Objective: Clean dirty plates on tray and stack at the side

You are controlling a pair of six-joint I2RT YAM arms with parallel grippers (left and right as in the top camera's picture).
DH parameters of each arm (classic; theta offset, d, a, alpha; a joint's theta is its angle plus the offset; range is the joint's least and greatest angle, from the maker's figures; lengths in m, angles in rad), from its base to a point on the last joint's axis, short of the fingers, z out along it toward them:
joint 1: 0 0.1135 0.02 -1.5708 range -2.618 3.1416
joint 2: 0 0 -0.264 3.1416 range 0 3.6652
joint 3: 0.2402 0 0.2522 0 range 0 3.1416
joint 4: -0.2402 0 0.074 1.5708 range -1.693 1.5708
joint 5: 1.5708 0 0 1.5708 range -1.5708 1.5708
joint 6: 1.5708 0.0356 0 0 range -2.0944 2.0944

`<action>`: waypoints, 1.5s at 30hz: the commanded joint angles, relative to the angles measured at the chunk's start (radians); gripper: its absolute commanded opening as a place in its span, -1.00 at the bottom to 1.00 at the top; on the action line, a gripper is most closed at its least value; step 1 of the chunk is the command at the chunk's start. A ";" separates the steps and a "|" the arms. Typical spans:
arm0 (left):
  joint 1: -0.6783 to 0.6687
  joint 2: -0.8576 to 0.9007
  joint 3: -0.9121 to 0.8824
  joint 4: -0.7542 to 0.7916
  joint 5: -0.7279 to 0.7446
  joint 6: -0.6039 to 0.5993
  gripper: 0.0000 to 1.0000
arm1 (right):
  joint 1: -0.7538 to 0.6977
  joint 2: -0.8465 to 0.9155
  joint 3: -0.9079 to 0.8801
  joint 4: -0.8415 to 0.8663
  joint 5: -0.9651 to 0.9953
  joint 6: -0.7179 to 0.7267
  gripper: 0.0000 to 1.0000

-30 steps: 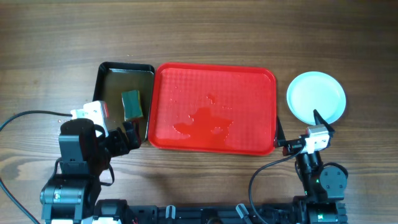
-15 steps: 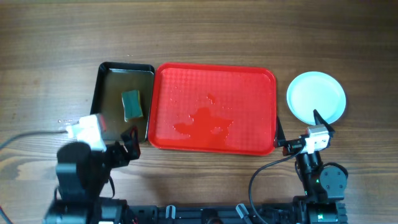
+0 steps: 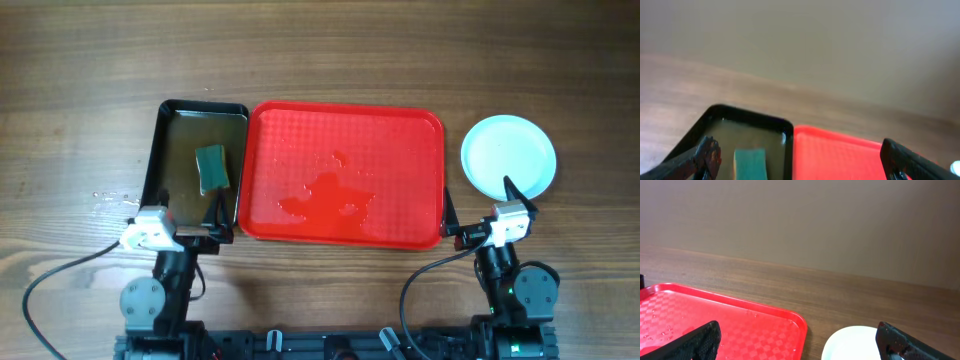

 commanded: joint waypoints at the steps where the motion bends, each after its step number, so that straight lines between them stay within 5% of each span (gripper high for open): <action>1: 0.010 -0.011 -0.081 0.133 -0.010 0.061 1.00 | 0.008 -0.006 -0.001 0.003 -0.014 0.004 0.99; 6: 0.011 -0.011 -0.081 -0.007 -0.002 0.082 1.00 | 0.008 -0.006 -0.001 0.003 -0.015 0.005 0.99; 45: 0.011 -0.008 -0.081 -0.004 -0.003 0.082 1.00 | 0.008 -0.006 -0.001 0.003 -0.015 0.004 0.99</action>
